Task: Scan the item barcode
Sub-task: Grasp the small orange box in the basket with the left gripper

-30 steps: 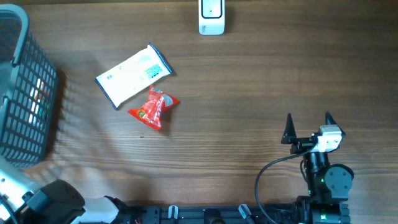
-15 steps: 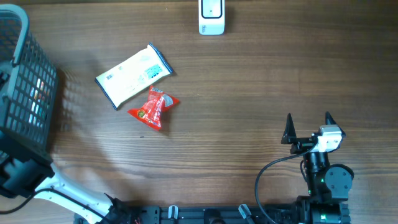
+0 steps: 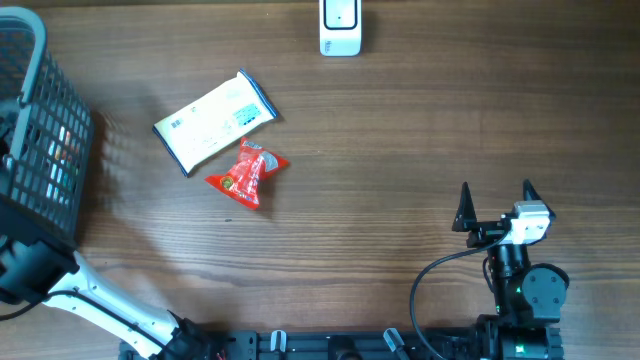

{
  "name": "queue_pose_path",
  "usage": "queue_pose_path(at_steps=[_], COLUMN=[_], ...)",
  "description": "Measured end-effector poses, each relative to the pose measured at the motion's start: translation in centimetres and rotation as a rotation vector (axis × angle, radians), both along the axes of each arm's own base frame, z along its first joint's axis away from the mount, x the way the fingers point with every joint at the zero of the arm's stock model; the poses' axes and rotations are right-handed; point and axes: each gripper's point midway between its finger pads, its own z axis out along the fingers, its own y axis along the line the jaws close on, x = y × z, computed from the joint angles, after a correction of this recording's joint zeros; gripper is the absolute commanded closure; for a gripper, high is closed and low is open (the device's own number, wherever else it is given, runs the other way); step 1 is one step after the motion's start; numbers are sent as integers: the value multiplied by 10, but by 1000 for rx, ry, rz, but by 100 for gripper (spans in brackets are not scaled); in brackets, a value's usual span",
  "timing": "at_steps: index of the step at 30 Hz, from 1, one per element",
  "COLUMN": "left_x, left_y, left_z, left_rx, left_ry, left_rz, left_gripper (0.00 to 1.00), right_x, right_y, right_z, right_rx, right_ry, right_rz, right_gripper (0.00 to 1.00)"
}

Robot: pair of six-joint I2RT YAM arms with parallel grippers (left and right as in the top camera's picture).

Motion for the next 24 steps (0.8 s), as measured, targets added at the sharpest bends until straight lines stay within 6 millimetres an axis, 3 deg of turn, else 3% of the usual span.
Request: queue_pose_path(at_steps=[9,18,24], left_x=[-8,-13,-10], left_y=[-18,-20,-17], left_z=[-13,-23,-23], left_rx=[-33,-33,-18], left_ry=[13,20,10], left_rz=[-147,-183,-192], left_gripper=[10,13,25], right_x=[0,0,0], right_y=[0,0,0], right_z=[0,0,0], right_rx=[0,0,0], right_ry=[0,0,0], right_rz=[0,0,0], right_gripper=[0,0,0])
